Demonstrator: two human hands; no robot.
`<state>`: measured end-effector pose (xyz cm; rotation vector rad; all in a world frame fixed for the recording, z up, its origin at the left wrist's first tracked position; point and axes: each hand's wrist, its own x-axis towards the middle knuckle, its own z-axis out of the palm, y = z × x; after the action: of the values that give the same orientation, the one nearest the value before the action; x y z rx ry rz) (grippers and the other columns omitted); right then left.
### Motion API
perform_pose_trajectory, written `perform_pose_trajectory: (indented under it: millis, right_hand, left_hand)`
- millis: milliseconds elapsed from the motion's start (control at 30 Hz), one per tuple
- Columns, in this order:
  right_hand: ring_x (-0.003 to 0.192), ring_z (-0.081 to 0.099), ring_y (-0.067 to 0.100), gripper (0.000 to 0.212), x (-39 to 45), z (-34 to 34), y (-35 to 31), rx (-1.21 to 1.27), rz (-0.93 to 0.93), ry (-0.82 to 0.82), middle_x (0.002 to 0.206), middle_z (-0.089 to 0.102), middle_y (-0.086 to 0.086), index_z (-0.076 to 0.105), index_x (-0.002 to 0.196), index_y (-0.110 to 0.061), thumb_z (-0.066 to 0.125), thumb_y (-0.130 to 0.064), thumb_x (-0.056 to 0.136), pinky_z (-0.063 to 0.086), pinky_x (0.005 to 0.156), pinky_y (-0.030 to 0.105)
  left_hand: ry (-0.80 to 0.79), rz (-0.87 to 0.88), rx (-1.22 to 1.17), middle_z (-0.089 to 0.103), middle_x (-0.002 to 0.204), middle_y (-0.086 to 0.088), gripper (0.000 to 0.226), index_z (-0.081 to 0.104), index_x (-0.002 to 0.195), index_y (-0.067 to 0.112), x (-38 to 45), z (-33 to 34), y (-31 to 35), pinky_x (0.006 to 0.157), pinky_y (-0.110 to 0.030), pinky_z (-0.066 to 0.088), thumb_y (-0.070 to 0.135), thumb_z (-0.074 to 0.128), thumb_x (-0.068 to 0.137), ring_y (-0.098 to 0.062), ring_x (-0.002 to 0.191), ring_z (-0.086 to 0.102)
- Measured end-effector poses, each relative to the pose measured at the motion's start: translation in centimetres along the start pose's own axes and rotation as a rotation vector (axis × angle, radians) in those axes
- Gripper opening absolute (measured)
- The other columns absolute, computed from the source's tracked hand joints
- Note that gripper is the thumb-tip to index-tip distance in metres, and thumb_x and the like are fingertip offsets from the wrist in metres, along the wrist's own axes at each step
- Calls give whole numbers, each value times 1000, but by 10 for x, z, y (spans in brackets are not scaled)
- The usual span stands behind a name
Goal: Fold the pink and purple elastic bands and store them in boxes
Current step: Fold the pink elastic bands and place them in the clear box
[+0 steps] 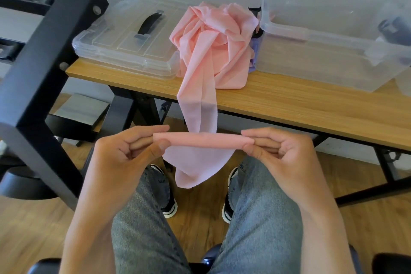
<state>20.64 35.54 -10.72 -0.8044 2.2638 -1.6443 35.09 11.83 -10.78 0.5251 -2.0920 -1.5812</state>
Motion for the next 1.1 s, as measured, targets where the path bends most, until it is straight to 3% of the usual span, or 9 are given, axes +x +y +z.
perform_pose_trajectory:
  millis: [100, 233, 333, 467, 600, 700, 800, 933, 1100]
  right_hand:
    - [84, 77, 6, 19, -1, 1, 1, -63, -31, 0, 90, 80, -14, 78, 103, -33, 75, -23, 87, 60, 78, 20]
    - [65, 76, 14, 11, -2, 2, -1, -35, -47, 20, 74, 77, -1, 75, 102, -23, 70, -23, 93, 62, 64, 28]
    - [80, 79, 18, 13, -2, 4, -2, 86, -47, 38, 85, 80, 2, 75, 104, -17, 73, -12, 92, 64, 73, 31]
    - [89, 79, 21, 23, -2, 3, -5, 180, -42, 58, 95, 81, 2, 75, 104, -14, 77, -25, 83, 64, 80, 34]
    - [88, 79, 16, 31, 0, 2, -2, 117, -23, 65, 97, 81, -7, 73, 114, -24, 77, -21, 84, 63, 82, 31]
    - [90, 78, 9, 35, 1, 0, 1, 38, -1, 42, 101, 80, -15, 73, 117, -31, 77, -15, 86, 62, 85, 26]
    - [87, 77, 5, 26, 2, 1, 2, -68, -19, 17, 95, 80, -16, 76, 107, -30, 76, -12, 89, 62, 82, 26]
    - [74, 77, 12, 10, 1, 4, 0, -75, -39, -20, 80, 78, -6, 73, 102, -24, 70, -16, 96, 63, 71, 31]
    - [85, 79, 21, 15, 0, 6, -2, 105, -48, 25, 89, 80, 1, 73, 103, -17, 74, -7, 92, 64, 78, 38]
  left_hand:
    - [-4, -10, -1, 80, 83, 4, 23, 75, 105, 18, 0, 0, -1, 72, -27, 64, 19, 70, 82, -14, 77, 77]
    - [-18, 17, -28, 80, 82, -1, 24, 75, 106, 12, -1, 0, 0, 69, -32, 64, 17, 70, 83, -19, 76, 78]
    - [9, 7, -79, 80, 88, -2, 25, 75, 107, 10, -2, 3, 1, 73, -32, 64, 19, 71, 84, -21, 82, 79]
    - [27, 14, -67, 81, 91, 1, 24, 75, 105, 12, -1, 5, 0, 71, -32, 65, 17, 73, 81, -19, 82, 79]
    - [14, 17, -30, 80, 96, 10, 35, 73, 113, 18, 1, 2, 0, 73, -17, 60, 12, 75, 79, -9, 86, 78]
    - [0, 22, 6, 79, 93, 15, 30, 75, 106, 21, 1, 1, 0, 71, -10, 57, 10, 75, 78, -6, 85, 76]
    - [-13, 24, 13, 80, 88, 10, 24, 76, 101, 18, 2, 1, 0, 69, -16, 60, 14, 74, 78, -10, 80, 77]
    - [19, -20, -9, 78, 76, -1, 21, 75, 102, 16, 3, 1, -3, 63, -32, 64, 20, 71, 81, -19, 68, 77]
    - [34, 11, -78, 80, 92, -1, 27, 73, 107, 12, 2, 2, 0, 73, -36, 65, 23, 70, 83, -22, 83, 79]
